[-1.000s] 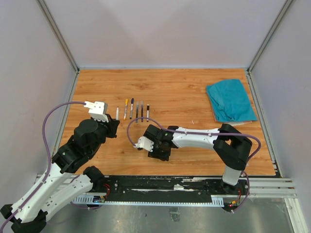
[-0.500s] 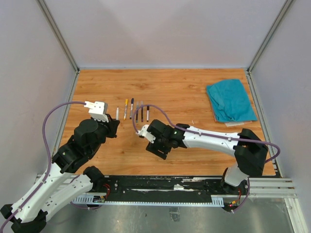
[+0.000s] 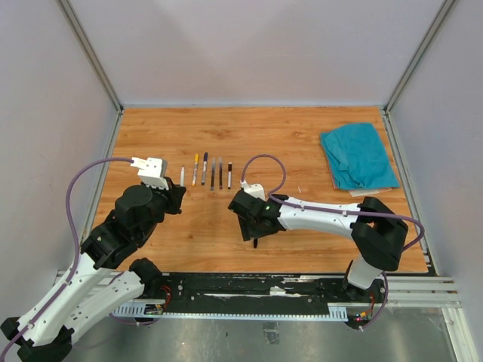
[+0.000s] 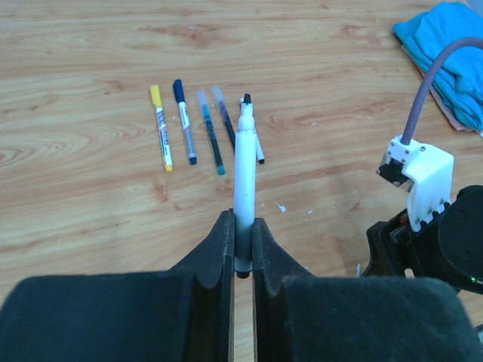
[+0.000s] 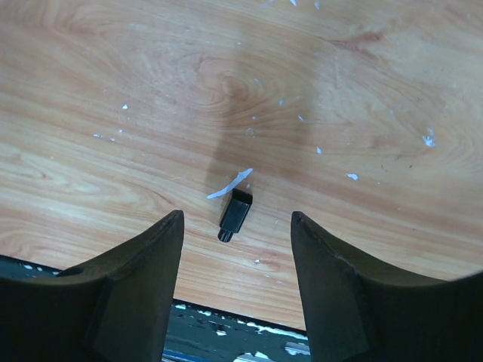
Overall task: Insert the pens into the pen caps
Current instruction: Pick up the pen cap from the center of the board.
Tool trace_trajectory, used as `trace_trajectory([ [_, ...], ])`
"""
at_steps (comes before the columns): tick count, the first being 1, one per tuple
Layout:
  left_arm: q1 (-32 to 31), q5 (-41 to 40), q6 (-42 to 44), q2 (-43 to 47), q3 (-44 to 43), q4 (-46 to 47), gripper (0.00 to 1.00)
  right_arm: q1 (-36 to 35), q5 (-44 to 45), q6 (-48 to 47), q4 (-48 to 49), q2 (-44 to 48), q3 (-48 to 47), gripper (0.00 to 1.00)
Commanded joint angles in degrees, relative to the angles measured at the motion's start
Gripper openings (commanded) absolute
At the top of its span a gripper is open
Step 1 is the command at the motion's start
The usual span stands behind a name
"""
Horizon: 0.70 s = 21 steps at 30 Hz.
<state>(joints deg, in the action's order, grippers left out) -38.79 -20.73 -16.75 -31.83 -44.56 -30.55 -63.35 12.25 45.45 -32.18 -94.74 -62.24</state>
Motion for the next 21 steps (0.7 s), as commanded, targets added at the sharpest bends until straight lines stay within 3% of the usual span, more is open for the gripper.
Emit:
trace_trajectory([
  [1, 0.20, 0.52, 1.02, 0.26, 0.17, 1.45, 0.01, -0.10, 3.99, 10.96, -2.09, -0.51, 1.54, 0.59],
  [21, 0.20, 0.69, 1.02, 0.50, 0.26, 1.47, 0.00, 0.12, 0.68, 12.87, 2.39, -5.16, 3.23, 0.35],
])
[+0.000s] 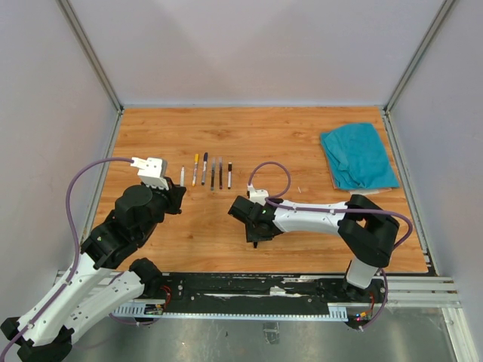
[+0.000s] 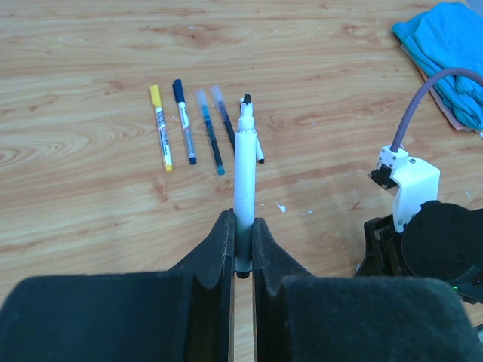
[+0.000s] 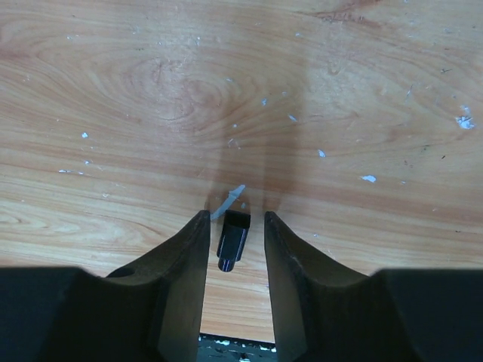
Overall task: Insert the pens into the pen caps
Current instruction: Pick up the pen cap from the center of the board.
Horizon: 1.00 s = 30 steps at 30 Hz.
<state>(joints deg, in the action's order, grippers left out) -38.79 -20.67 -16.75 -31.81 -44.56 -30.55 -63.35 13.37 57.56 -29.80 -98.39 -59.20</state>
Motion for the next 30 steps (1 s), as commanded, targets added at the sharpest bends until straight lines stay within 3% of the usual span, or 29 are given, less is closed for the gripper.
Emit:
trace_trajectory([
  [1, 0.20, 0.57, 1.02, 0.52, 0.24, 1.49, 0.01, 0.08, -0.44, 0.72, -0.04, -1.58, 0.15, 0.34],
  [5, 0.20, 0.47, 1.03, 0.61, 0.34, 1.54, 0.01, 0.12, -0.40, 0.40, -0.14, -1.56, 0.27, 0.28],
  [14, 0.20, 0.54, 1.02, 0.52, 0.34, 1.54, 0.00, 0.08, -0.57, -0.17, -2.27, 0.19, 0.86, 0.38],
  [30, 0.20, 0.54, 1.02, 0.44, 0.35, 1.49, 0.00, -0.81, -1.11, 0.41, -1.64, 0.59, 1.81, 0.27],
])
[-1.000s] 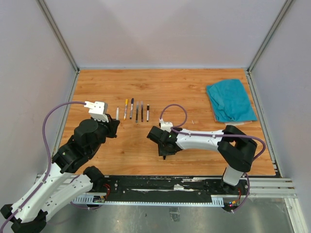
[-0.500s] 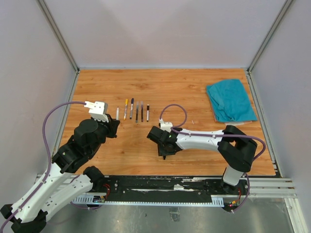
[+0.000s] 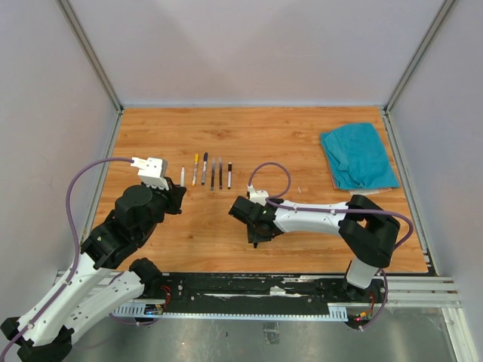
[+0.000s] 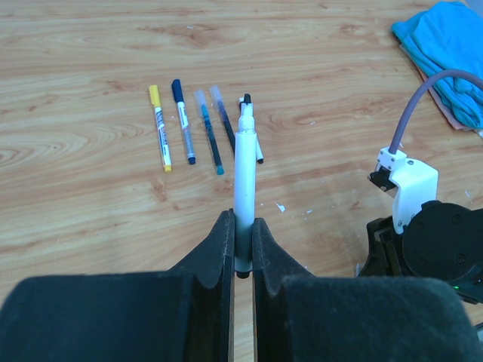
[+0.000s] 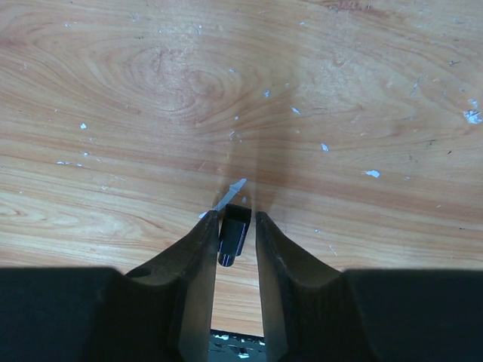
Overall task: Insert the pens into the pen caps
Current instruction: Pick up the pen cap from the center of the board.
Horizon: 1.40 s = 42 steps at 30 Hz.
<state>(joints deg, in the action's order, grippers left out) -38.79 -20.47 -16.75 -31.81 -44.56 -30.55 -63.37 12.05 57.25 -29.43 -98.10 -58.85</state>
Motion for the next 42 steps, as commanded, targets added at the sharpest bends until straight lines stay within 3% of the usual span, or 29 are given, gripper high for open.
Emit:
trace_trajectory([
  [1, 0.20, 0.34, 1.02, 0.37, 0.35, 1.52, 0.01, -0.79, 0.24, 0.59, -2.03, 0.28, 1.36, 0.25],
  [10, 0.20, 1.12, 1.02, -0.11, 0.35, 1.83, 0.00, -0.79, 1.31, -4.73, -2.19, 2.31, 0.28, 0.01],
  [15, 0.20, 3.26, 0.58, -3.42, -0.39, 3.23, 0.01, -0.81, 1.48, -17.64, 2.11, 9.19, 1.64, 0.01],
  [21, 0.20, 6.71, -0.85, -6.40, -1.22, 7.64, 0.00, -0.70, -1.68, -34.40, 11.53, 24.52, 8.76, 0.01],
  [25, 0.20, 10.52, -1.45, -7.05, 0.84, 11.88, 0.00, -0.78, -4.47, -42.64, 10.17, 31.55, 7.99, 0.01],
  [31, -1.00, 17.78, -5.34, -10.97, 3.24, 19.00, 0.00, -0.79, -4.81, -43.96, 18.58, 46.41, 12.76, 0.01],
  [38, -13.92, 12.65, -9.11, -13.34, 6.97, 30.78, 0.01, 1.25, -1.46, -39.78, 32.49, 59.15, 18.88, 0.00],
  [42, -18.38, 11.83, -10.59, -13.50, 10.07, 37.50, 0.00, 9.50, -7.08, -32.71, 35.19, 58.73, 19.36, 0.01],
])
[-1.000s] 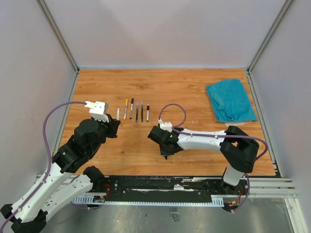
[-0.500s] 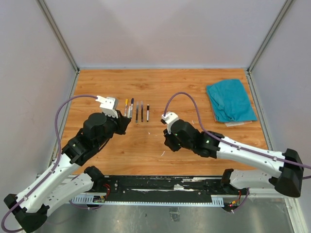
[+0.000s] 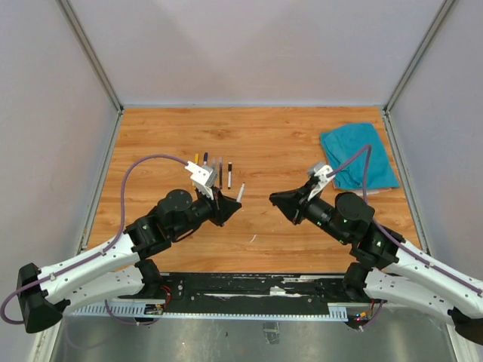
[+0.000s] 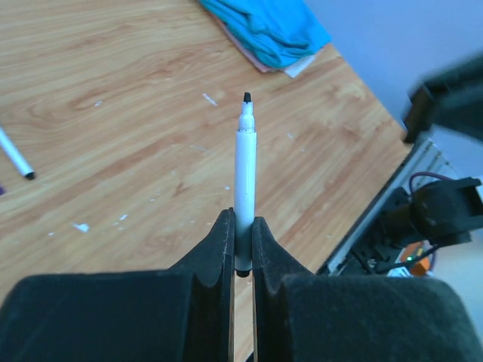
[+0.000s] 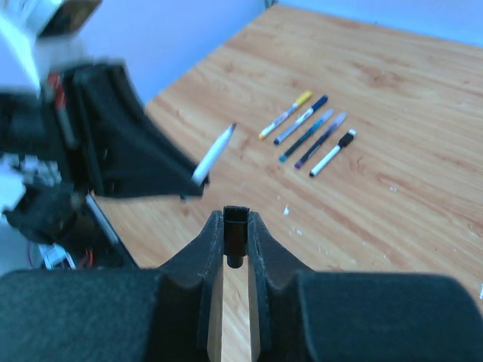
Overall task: Insert the pens into the pen caps
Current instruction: Pick up the pen cap from the center of the board.
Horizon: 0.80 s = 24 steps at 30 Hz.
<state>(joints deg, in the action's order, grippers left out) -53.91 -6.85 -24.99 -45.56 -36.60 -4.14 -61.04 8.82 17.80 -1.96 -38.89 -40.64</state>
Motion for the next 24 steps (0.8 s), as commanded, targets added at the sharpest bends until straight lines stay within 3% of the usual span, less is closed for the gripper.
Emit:
trace_trajectory([
  [1, -4.23, -2.40, -2.61, 0.03, 2.85, 12.28, 0.00, 11.81, -7.96, 9.77, 11.61, -0.56, 2.29, 0.01],
  [4, -7.28, -3.88, -2.51, -0.79, 4.03, 15.56, 0.00, 22.07, -19.57, 22.15, 26.43, -1.10, 8.08, 0.00],
  [7, -9.40, -3.61, -1.81, -1.28, 5.35, 19.48, 0.01, 28.43, -24.66, 32.57, 40.94, -3.17, 13.57, 0.01],
  [17, -10.10, -0.41, -0.59, -1.71, 7.04, 24.37, 0.00, 29.36, -30.58, 41.00, 67.93, -12.27, 17.43, 0.01],
  [24, -10.16, 0.11, -0.14, -1.54, 6.72, 24.61, 0.00, 29.05, -34.30, 42.93, 72.59, -16.03, 16.93, 0.01],
])
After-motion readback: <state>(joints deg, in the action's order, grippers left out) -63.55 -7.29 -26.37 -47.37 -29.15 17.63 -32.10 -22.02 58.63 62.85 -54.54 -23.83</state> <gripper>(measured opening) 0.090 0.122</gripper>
